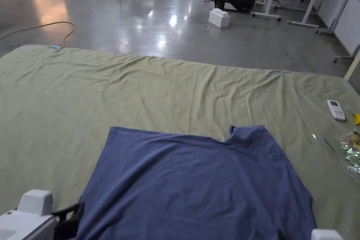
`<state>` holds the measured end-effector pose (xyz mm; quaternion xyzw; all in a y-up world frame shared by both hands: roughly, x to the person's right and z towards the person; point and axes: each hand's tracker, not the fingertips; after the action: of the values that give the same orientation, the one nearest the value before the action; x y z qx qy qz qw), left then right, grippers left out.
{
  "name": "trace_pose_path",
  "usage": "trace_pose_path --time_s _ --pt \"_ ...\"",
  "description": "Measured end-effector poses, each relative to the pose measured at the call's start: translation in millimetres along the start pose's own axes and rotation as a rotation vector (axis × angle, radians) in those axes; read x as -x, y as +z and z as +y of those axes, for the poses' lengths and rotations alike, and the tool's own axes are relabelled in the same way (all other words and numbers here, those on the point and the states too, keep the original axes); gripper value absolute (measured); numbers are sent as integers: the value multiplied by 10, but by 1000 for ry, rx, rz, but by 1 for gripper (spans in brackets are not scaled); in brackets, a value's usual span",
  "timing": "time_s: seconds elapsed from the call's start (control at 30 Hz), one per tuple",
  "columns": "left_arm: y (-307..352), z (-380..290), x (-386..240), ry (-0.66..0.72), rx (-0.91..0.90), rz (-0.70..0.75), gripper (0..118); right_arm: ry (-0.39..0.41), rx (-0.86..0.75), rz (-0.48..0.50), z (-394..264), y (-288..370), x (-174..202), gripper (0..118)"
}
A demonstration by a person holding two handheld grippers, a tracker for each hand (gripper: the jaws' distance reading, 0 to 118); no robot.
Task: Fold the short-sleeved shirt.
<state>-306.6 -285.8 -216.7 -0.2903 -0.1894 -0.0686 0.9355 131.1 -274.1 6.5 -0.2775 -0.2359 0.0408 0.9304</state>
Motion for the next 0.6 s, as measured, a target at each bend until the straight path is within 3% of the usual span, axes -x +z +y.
trace_pose_path --time_s 0.1,0.17,0.3,0.33,0.4,0.43,0.53,0.6 --pt "-2 261 -194 7 -107 8 69 -35 -124 -2 257 -49 188 88" --pt "-13 422 -344 9 -154 19 69 -72 -198 5 400 -89 301 79" --pt "5 646 -610 -14 -258 5 63 -102 -312 -20 629 -113 464 39" --pt "4 652 -618 -23 -284 2 58 -99 -340 -36 683 -106 495 22" --pt "4 716 -740 -39 -303 6 35 -101 -382 -63 759 -89 523 11" --pt "29 722 -819 -38 -325 6 16 -108 -389 -61 783 -78 525 7" --pt "21 755 -962 -36 -323 -10 4 -149 -397 -57 804 -56 512 1" --pt "37 747 -988 -43 -335 -8 2 -118 -413 -74 842 -30 515 0"
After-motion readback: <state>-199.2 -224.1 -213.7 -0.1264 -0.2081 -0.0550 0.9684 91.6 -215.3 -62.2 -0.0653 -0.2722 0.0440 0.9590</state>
